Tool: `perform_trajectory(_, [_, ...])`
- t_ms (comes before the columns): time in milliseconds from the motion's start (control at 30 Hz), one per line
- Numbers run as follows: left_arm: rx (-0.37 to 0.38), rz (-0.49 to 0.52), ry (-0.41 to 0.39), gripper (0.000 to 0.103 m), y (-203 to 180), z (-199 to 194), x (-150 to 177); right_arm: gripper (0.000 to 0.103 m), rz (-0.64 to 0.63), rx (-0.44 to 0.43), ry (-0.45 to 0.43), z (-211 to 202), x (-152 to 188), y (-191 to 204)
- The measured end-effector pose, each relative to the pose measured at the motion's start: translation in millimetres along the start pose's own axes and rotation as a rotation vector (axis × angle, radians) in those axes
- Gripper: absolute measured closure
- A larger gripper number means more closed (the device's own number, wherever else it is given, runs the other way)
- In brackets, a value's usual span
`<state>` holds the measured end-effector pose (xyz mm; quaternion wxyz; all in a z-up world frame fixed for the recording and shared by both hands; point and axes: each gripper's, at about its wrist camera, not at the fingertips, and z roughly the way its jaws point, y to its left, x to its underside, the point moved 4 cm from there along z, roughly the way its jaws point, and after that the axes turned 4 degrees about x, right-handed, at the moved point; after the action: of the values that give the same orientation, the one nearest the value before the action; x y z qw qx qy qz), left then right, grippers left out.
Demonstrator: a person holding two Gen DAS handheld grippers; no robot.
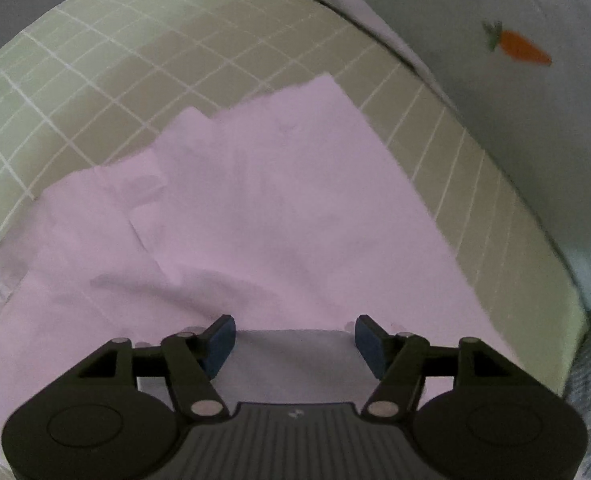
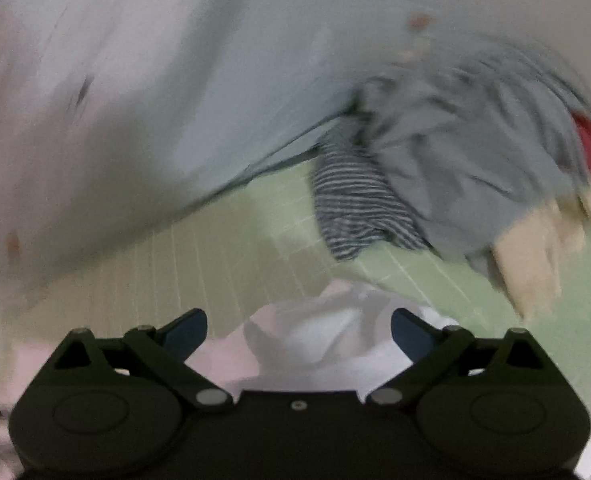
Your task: Fold clothes
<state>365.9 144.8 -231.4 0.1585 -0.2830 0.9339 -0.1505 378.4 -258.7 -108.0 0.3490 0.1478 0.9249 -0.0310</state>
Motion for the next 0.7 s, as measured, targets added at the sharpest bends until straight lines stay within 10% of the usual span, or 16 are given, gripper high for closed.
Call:
perform_trajectory(100, [-0.023, 0.055, -0.034, 0.042, -3.9, -0.8, 9.8, 0.025, -0.097, 0.054, 0.079, 22.9, 7.5, 12.1])
perform_trajectory(167, [-0.027, 0.066, -0.052, 0.064, -1.8, -3.5, 14.2, 0.030, -0.056, 0.027, 0.102, 32.8, 13.0, 6.6])
perform_trajectory(300, [0.040, -0.008, -0.079, 0.097, 10.1, -14.8, 17.6, 0.072, -0.004, -0.093, 0.064, 31.5, 18.8, -4.9])
perform_trajectory(400, [0.095, -0.072, -0.114, 0.098, 19.1, -32.8, 21.5, 0.092, -0.084, -0.141, -0.012, 9.9, 14.6, 4.7])
perform_trajectory(700, [0.153, -0.170, -0.421, 0.101, 57.1, -148.8, -4.6, 0.098, -0.105, -0.309, -0.258, -64.7, -56.6, 43.2])
